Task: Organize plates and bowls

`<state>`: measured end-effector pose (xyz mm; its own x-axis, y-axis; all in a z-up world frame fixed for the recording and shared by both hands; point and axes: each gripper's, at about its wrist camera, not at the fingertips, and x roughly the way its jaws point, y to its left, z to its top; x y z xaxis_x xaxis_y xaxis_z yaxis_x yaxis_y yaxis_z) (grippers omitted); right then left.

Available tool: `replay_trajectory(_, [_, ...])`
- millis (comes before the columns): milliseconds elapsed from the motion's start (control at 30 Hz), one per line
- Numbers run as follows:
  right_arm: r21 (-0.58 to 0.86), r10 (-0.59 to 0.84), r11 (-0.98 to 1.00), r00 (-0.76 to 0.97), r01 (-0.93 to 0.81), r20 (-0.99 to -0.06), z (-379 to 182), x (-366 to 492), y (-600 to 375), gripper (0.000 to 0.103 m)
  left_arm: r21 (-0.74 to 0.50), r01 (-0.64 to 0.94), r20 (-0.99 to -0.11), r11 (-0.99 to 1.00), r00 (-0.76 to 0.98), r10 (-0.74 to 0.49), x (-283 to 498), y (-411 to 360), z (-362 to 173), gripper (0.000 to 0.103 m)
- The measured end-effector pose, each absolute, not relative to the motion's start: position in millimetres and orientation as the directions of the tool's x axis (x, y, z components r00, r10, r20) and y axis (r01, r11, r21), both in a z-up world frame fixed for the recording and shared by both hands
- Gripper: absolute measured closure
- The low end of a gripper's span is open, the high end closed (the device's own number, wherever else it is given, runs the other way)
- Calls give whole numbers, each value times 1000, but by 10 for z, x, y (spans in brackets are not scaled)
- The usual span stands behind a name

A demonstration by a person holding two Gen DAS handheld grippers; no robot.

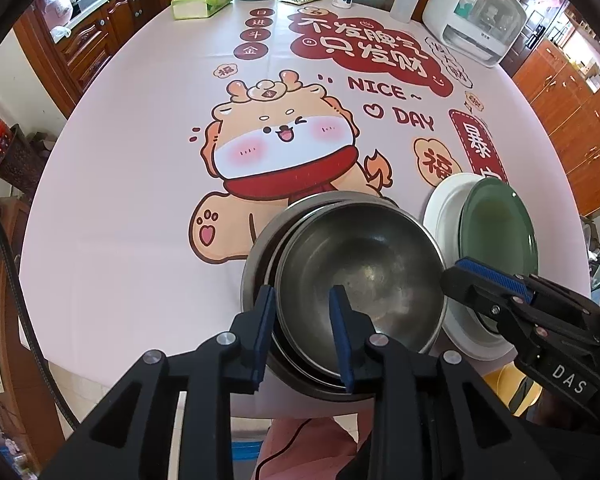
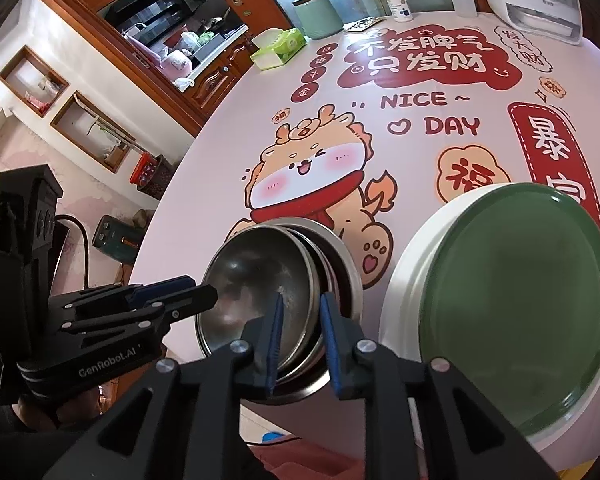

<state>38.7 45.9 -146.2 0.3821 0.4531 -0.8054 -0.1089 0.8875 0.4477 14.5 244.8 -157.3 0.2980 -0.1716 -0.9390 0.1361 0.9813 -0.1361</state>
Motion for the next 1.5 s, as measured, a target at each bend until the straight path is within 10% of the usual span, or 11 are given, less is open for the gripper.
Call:
replay_trajectory(767, [597, 554, 796, 278, 102, -785, -1715, 324, 179, 57, -234, 56, -927, 971, 289, -240, 259, 2757, -1680, 45])
replay_trajectory(1500, [651, 621, 730, 198, 208, -759, -2000, 454, 148, 57, -384, -54, -920, 922, 108, -377, 477, 2886, -2184, 44])
